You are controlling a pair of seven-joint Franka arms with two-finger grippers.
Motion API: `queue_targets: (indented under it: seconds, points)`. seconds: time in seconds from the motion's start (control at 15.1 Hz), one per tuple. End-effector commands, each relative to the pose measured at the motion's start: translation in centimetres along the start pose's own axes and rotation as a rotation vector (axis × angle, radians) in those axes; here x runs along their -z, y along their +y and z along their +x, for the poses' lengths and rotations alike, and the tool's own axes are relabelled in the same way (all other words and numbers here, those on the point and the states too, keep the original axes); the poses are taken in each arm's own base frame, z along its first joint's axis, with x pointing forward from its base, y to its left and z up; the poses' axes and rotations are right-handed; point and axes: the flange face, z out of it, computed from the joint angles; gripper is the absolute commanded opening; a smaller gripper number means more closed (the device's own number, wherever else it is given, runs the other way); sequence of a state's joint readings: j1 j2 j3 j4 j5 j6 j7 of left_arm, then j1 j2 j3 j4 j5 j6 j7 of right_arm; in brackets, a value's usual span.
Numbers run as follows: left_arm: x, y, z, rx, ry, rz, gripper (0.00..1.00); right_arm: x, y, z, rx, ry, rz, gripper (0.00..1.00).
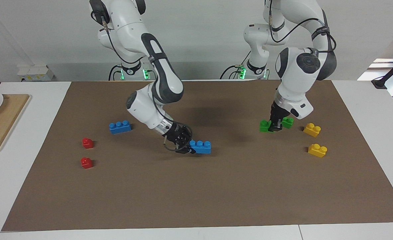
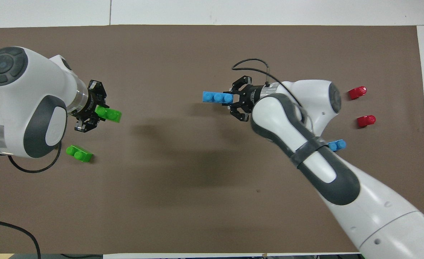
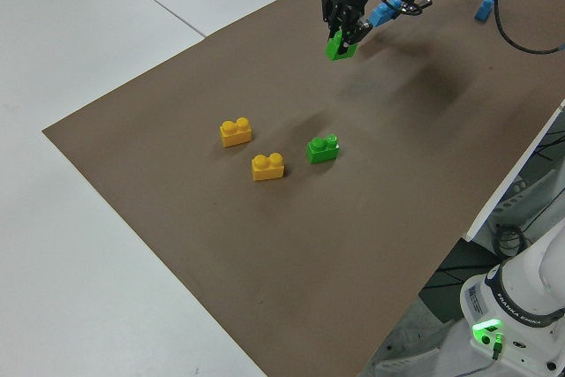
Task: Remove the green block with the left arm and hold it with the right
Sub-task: 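Pull the green block away with the left gripper while the right gripper pulls blue, then lower the green block near the yellow blocks while the right gripper lowers blue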
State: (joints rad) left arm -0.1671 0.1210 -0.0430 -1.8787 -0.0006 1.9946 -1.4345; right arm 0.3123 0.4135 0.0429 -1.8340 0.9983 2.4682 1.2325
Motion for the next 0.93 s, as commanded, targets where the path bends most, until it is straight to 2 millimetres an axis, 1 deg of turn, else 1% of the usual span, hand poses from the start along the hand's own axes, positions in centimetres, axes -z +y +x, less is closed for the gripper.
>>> queue_targets:
  seconds: [0.0, 0.07, 0.2, 0.27, 0.33, 0.4, 0.53, 0.6, 0.66, 0.73, 0.86]
  points:
    - [-1.7, -1.7, 2.7, -0.068, -0.003, -0.020, 0.00, 6.9, -3.5, 4.9, 0.030, -0.019, -0.054, 0.00]
    - [-2.7, -1.6, 3.3, -0.095, 0.001, -0.031, 0.00, 8.6, -4.1, 7.0, 0.053, -0.024, -0.075, 0.00]
    - [-4.9, -1.6, 5.3, -0.132, -0.003, -0.029, 0.00, 12.6, -4.7, 12.1, 0.073, -0.037, -0.096, 0.00]
    - [-5.5, -1.6, 6.0, -0.147, -0.013, -0.039, 0.00, 14.8, -4.6, 15.2, 0.084, -0.059, -0.121, 0.00]
    - [-6.2, -1.6, 7.2, -0.155, -0.024, -0.049, 0.00, 16.7, -4.4, 17.7, 0.109, -0.070, -0.139, 0.00]
    - [-6.6, -1.7, 7.9, -0.174, -0.029, -0.056, 0.00, 17.9, -3.9, 19.8, 0.139, -0.066, -0.159, 0.00]
    - [-8.0, -1.7, 9.4, -0.192, -0.030, -0.053, 0.00, 19.1, -3.5, 22.5, 0.155, -0.061, -0.171, 0.00]
    - [-8.4, -1.6, 9.5, -0.192, -0.025, -0.065, 0.00, 19.3, -3.3, 23.5, 0.156, -0.056, -0.175, 0.00]
    - [-8.7, -1.4, 9.7, -0.193, -0.022, -0.072, 0.00, 19.1, -3.1, 24.8, 0.147, -0.058, -0.177, 0.00]
    - [-9.6, -1.2, 9.8, -0.194, -0.023, -0.071, 0.00, 19.1, -3.0, 25.8, 0.143, -0.059, -0.177, 0.00]
    - [-10.8, -0.9, 10.3, -0.213, -0.017, -0.082, 0.00, 18.4, -3.0, 26.6, 0.152, -0.050, -0.178, 0.00]
